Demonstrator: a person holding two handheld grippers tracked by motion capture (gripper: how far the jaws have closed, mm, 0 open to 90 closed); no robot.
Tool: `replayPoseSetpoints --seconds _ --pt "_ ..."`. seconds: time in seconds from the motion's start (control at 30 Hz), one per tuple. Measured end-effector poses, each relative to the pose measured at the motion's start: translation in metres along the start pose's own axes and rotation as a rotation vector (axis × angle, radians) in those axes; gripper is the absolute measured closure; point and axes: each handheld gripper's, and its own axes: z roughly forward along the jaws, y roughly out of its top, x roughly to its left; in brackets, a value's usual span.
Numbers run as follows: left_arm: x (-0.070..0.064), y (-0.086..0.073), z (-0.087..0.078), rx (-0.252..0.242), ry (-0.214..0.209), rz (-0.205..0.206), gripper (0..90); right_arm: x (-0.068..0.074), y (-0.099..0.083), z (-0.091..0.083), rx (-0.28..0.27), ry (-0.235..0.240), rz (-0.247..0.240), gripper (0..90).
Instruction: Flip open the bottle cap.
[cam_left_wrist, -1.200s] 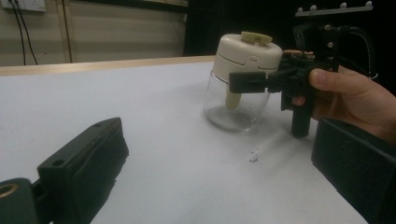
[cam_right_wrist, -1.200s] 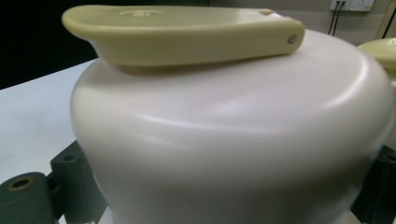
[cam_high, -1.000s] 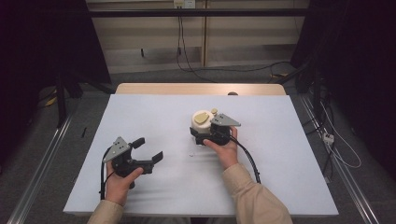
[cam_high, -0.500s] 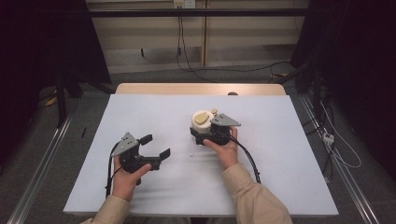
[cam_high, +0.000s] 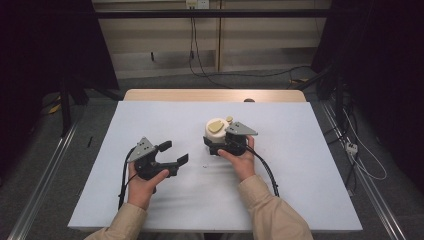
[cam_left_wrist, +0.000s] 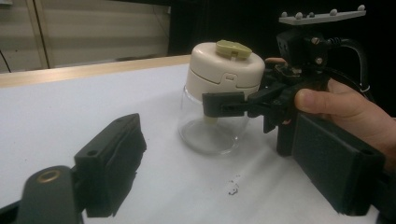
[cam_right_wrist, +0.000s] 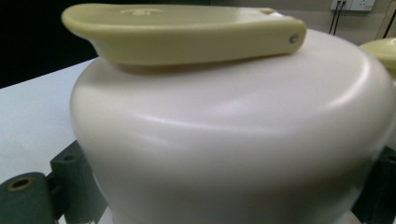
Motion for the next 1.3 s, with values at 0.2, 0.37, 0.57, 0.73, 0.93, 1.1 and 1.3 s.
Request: replayPoseSetpoints --seconds 0.2,0.37,0.57,0.73,0.93,1.1,1.3 --pt "0.001 0.005 0.007 0.013 -0.010 -0.009 28.4 0.000 0.000 0.000 0.000 -0.001 -0.001 6.5" --pt "0.001 0.008 0.013 0.028 -0.021 -0.028 35.1 0.000 0.000 0.000 0.000 -0.001 -0.002 6.5" --pt "0.002 0.013 0.019 0.052 -0.035 -0.042 44.6 0.000 0.000 0.000 0.001 -0.001 -0.001 6.5" --pt "0.001 0.018 0.024 0.069 -0.042 -0.028 48.0 0.000 0.000 0.000 0.003 -0.002 -0.002 6.5" --pt "0.002 0.024 0.031 0.075 -0.042 -0.038 54.3 0.000 0.000 0.000 0.004 -0.004 -0.005 6.5" --pt "0.002 0.029 0.037 0.087 -0.051 -0.034 57.1 0.000 0.000 0.000 0.004 -0.003 -0.003 6.5" --pt "0.003 0.032 0.043 0.100 -0.067 -0.038 67.5 0.001 0.000 0.000 0.006 -0.004 -0.003 6.5"
